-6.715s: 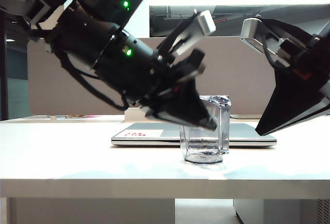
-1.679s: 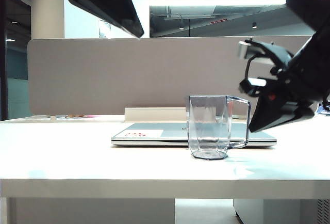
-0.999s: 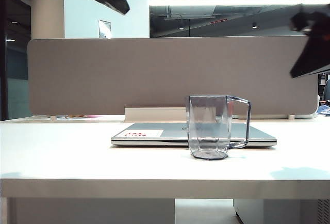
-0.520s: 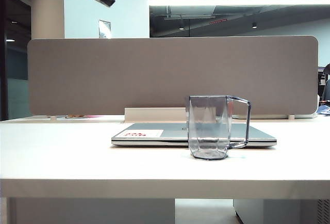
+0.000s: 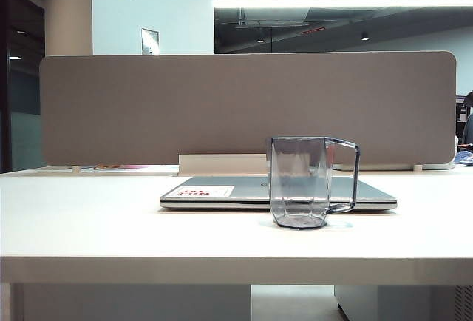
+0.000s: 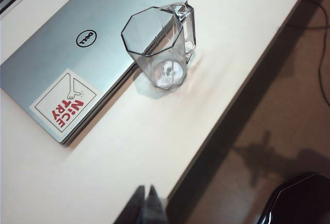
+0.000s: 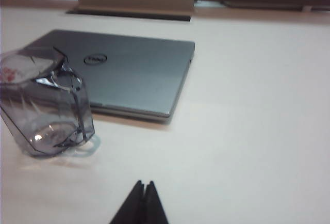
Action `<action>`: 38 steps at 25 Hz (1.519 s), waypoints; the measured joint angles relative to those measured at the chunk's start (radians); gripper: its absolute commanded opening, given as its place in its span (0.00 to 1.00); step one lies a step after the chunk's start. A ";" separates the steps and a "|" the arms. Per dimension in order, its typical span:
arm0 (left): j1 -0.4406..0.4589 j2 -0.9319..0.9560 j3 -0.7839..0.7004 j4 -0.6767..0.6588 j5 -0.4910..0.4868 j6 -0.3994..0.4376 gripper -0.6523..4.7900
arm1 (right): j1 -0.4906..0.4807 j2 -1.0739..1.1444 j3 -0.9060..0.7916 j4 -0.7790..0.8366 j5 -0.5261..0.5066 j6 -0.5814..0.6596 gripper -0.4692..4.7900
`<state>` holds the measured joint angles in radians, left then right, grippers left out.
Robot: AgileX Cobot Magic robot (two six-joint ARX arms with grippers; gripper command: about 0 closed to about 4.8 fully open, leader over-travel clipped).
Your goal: Pick up the water cup and place it on the side of the laptop close to you.
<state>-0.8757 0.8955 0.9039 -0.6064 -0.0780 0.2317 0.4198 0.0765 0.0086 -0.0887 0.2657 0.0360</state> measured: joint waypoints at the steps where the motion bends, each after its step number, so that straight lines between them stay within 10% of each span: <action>1: 0.000 -0.010 -0.004 -0.004 -0.006 0.000 0.11 | 0.000 -0.016 -0.001 -0.005 0.000 0.000 0.08; 16: 0.000 -0.174 -0.148 0.020 -0.117 -0.042 0.11 | -0.001 -0.068 -0.002 -0.077 -0.027 0.001 0.08; 28: 0.002 -0.354 -0.465 0.401 -0.363 -0.086 0.11 | -0.001 -0.068 -0.002 -0.077 -0.028 0.001 0.08; 38: 0.359 -0.686 -0.762 0.690 -0.315 -0.207 0.11 | -0.001 -0.068 -0.002 -0.078 -0.031 0.000 0.08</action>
<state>-0.5167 0.2096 0.1421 0.0837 -0.3927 0.0250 0.4191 0.0082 0.0071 -0.1665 0.2344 0.0364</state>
